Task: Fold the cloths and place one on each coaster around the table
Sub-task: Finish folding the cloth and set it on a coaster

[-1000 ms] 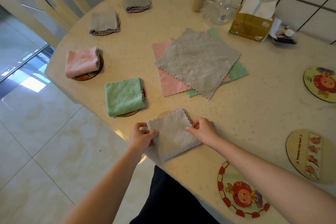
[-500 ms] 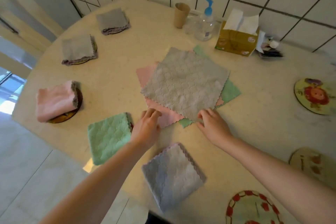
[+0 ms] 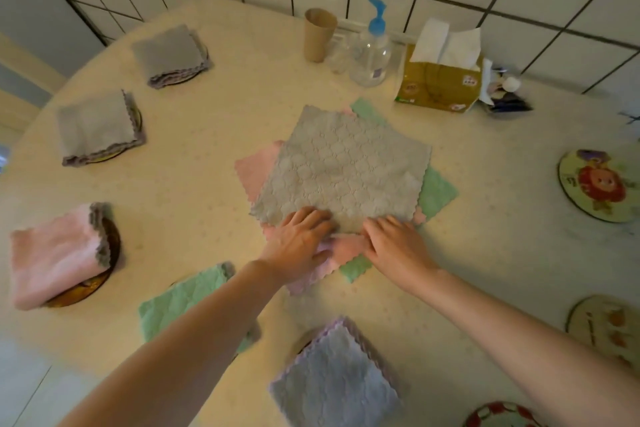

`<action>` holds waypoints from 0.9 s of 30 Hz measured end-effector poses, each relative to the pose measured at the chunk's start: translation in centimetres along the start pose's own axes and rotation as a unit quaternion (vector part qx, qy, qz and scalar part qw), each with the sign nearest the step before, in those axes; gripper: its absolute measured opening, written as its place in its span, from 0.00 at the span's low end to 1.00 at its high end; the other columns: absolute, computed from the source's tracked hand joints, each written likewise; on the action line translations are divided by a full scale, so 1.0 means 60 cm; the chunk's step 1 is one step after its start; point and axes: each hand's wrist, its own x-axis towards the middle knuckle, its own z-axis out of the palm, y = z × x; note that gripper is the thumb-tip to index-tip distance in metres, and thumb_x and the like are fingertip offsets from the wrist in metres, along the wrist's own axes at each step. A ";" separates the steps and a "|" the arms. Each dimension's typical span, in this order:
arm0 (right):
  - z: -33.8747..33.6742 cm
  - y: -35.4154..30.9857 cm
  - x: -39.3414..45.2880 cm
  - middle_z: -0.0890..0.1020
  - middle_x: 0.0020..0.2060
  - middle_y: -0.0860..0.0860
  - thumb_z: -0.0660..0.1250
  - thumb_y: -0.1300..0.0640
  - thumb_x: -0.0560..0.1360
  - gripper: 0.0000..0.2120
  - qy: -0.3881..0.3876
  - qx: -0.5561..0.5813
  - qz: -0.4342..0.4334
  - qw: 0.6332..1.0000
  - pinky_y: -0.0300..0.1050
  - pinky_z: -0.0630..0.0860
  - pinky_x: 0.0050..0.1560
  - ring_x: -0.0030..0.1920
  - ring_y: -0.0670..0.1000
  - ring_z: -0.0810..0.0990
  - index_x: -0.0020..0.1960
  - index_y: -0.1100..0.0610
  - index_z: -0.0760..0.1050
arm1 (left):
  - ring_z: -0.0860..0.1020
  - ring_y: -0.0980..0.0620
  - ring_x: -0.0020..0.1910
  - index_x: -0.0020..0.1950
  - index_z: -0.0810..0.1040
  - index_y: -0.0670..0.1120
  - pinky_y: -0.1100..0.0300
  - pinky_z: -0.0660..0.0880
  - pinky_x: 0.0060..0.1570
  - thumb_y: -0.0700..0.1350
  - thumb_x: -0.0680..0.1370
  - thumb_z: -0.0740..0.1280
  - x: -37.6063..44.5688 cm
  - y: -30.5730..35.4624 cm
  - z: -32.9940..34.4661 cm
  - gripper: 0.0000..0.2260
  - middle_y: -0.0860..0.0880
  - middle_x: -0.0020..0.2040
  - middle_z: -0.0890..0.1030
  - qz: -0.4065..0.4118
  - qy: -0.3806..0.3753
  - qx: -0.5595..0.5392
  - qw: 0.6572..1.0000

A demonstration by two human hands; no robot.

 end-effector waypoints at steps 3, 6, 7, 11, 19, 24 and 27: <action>-0.024 0.002 0.021 0.79 0.31 0.52 0.63 0.61 0.75 0.02 0.057 0.051 0.027 0.997 0.41 0.60 0.23 0.27 0.56 0.76 0.44 0.58 0.70 | 0.75 0.46 0.58 0.60 0.78 0.50 0.52 0.73 0.55 0.54 0.75 0.61 0.015 -0.007 -0.009 0.18 0.51 0.58 0.78 -0.012 0.032 -0.021 0.999; -0.050 0.011 0.035 0.76 0.40 0.45 0.58 0.56 0.80 0.04 0.035 0.138 0.018 0.990 0.40 0.66 0.26 0.35 0.48 0.76 0.50 0.57 0.69 | 0.76 0.43 0.55 0.58 0.81 0.50 0.50 0.75 0.52 0.49 0.76 0.63 0.027 -0.038 -0.018 0.13 0.49 0.56 0.79 -0.075 0.072 -0.074 0.992; -0.057 0.018 0.037 0.75 0.43 0.44 0.58 0.54 0.80 0.05 0.020 0.167 0.015 0.986 0.43 0.71 0.31 0.39 0.46 0.76 0.51 0.56 0.69 | 0.76 0.42 0.55 0.56 0.82 0.49 0.48 0.76 0.52 0.47 0.75 0.65 0.028 -0.055 -0.020 0.12 0.49 0.56 0.79 -0.092 0.085 -0.077 0.989; -0.077 0.053 0.031 0.70 0.41 0.42 0.63 0.55 0.78 0.05 -0.029 0.193 -0.016 0.981 0.39 0.65 0.40 0.40 0.44 0.72 0.46 0.57 0.73 | 0.78 0.41 0.55 0.52 0.84 0.48 0.46 0.78 0.49 0.47 0.73 0.60 0.018 -0.108 -0.042 0.15 0.46 0.56 0.82 -0.118 0.110 -0.071 0.984; -0.128 0.099 0.017 0.78 0.47 0.50 0.58 0.67 0.77 0.10 0.121 0.191 0.072 0.971 0.37 0.70 0.47 0.46 0.47 0.76 0.52 0.60 0.77 | 0.80 0.43 0.52 0.53 0.82 0.38 0.57 0.72 0.56 0.33 0.73 0.68 0.042 -0.059 -0.123 0.10 0.40 0.52 0.83 -0.155 0.228 -0.150 0.949; -0.194 0.137 -0.030 0.81 0.43 0.52 0.58 0.67 0.77 0.10 0.241 0.240 0.091 0.936 0.27 0.66 0.38 0.42 0.47 0.77 0.49 0.59 0.77 | 0.80 0.43 0.50 0.54 0.81 0.41 0.54 0.74 0.51 0.33 0.73 0.66 0.046 0.039 -0.170 0.12 0.42 0.50 0.83 -0.151 0.295 -0.162 0.929; -0.224 0.164 -0.081 0.80 0.45 0.49 0.58 0.64 0.78 0.09 0.284 0.251 0.060 0.923 0.40 0.77 0.44 0.46 0.48 0.78 0.52 0.59 0.76 | 0.78 0.44 0.53 0.54 0.80 0.40 0.60 0.70 0.53 0.31 0.72 0.66 0.027 0.117 -0.181 0.13 0.41 0.52 0.82 -0.129 0.316 -0.144 0.929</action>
